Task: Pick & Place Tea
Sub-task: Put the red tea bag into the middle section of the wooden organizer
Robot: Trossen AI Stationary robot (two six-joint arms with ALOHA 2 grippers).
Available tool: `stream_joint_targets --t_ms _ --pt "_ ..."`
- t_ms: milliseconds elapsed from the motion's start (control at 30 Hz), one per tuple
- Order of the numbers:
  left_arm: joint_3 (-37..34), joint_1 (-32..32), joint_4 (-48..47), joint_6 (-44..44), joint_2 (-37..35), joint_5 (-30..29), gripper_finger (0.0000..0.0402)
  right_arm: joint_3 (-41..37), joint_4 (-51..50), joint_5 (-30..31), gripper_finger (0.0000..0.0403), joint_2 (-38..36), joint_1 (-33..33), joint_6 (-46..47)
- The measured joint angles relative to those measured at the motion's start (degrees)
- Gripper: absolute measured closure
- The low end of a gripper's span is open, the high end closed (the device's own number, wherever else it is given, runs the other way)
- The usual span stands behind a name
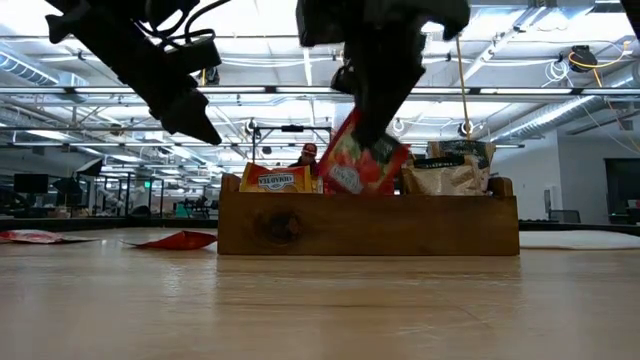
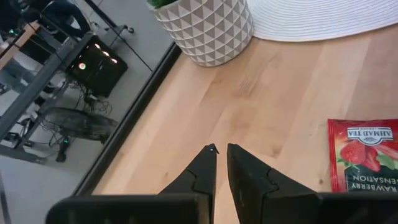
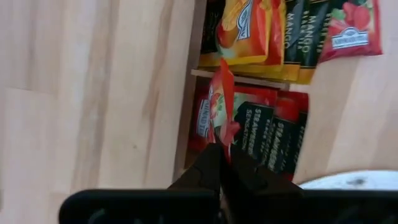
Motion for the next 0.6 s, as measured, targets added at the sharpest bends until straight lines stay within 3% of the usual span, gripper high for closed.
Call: stream_joint_targets --t_ms 600 --pt "0.0 0.2 0.4 0.0 0.0 0.4 0.0355 -0.1 -5.0 7.8 0.0403 2.9 1.2 0.5"
